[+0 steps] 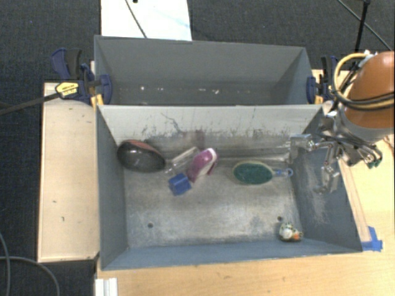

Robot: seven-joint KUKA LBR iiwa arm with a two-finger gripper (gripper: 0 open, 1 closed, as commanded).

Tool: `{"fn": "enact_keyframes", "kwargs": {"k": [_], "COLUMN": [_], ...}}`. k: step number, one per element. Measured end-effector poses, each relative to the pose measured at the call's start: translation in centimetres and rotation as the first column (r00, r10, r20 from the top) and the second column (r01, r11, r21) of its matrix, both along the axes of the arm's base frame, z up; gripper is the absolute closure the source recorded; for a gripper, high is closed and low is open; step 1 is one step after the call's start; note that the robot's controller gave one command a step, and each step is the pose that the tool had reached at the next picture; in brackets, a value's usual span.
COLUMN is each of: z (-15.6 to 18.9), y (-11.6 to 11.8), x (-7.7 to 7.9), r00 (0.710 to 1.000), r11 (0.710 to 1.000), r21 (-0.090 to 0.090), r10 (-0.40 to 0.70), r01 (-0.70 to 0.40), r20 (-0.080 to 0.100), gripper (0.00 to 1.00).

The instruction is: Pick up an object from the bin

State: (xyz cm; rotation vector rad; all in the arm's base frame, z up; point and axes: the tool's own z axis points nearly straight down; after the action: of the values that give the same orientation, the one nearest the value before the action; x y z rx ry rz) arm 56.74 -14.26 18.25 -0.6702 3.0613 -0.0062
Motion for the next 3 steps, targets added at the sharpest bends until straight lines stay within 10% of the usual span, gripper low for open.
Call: {"fn": "enact_keyframes", "kwargs": {"k": [1,2,3], "z": [-9.7,-11.2,-11.2], "y": [7.6,11.9,11.7], "x": [2.1,0.6,0.6], "r00": [0.992,0.984,0.983], "r11": [0.992,0.984,0.984], "r21": [0.005,0.003,0.003], "r10": [-0.124,-0.179,-0.181], "r01": [0.124,0.179,0.181], "r20": [0.002,-0.007,-0.006], "gripper": [0.0,0.0,1.0]}}
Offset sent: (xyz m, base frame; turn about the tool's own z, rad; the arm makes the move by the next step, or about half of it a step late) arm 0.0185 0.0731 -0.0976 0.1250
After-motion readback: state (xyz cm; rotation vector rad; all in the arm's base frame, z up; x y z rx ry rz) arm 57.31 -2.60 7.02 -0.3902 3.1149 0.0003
